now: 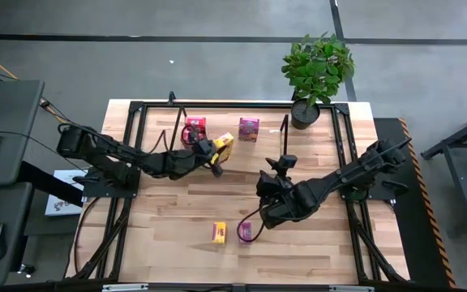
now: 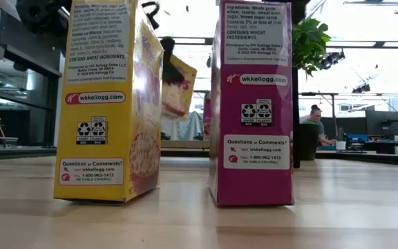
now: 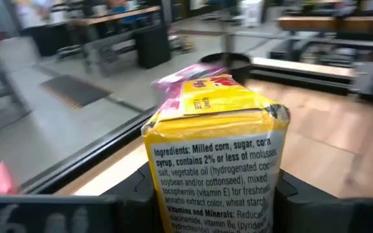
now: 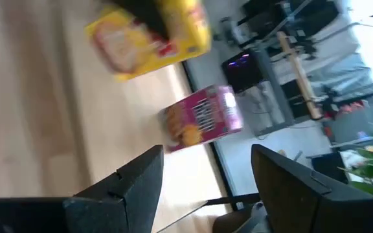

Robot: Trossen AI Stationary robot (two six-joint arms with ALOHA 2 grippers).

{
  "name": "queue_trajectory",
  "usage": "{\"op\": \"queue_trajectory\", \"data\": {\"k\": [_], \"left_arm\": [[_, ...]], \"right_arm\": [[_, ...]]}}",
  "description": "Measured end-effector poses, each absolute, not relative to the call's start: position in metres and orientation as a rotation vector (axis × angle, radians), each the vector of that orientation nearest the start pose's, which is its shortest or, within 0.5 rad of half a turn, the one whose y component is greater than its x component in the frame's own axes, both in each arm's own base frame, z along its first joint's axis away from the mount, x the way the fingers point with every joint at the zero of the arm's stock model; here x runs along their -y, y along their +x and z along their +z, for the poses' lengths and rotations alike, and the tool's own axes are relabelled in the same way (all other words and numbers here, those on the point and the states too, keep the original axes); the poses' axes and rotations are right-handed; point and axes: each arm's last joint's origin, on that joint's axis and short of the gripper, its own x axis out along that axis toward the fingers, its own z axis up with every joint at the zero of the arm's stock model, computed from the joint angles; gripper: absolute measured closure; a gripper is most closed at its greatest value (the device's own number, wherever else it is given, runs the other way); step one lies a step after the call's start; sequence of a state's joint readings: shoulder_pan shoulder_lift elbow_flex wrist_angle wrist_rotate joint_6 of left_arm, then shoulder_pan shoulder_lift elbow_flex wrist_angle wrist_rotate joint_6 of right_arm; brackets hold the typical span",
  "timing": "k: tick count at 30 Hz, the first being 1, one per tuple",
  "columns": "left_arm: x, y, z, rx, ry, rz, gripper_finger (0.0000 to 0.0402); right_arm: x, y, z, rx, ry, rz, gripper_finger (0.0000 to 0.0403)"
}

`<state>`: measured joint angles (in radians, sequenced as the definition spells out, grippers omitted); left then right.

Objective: Stack cereal on shelf
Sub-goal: Put the yellow cereal box on the shelf

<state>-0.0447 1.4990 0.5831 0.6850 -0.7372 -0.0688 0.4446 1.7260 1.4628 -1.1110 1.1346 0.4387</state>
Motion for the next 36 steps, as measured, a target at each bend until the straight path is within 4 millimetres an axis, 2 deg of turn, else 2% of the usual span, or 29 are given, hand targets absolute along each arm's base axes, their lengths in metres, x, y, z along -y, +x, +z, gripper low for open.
{"op": "queue_trajectory", "data": {"k": [6,14,23,36], "left_arm": [[0.003,0.289,0.17,-0.187,0.05,0.895,0.027],[-0.001,0.299,0.155,-0.179,0.046,0.932,0.027],[-0.003,0.314,0.158,-0.186,0.073,0.906,0.0236],[0.006,0.315,0.164,-0.151,0.068,0.883,0.0188]], "right_arm": [[-0.113,0.311,0.281,-0.777,-0.597,-0.793,0.0179],[-0.112,0.313,0.282,-0.765,-0.587,-0.801,0.0179],[-0.113,0.314,0.282,-0.756,-0.577,-0.801,0.0179],[-0.113,0.315,0.282,-0.75,-0.569,-0.801,0.0179]]}}
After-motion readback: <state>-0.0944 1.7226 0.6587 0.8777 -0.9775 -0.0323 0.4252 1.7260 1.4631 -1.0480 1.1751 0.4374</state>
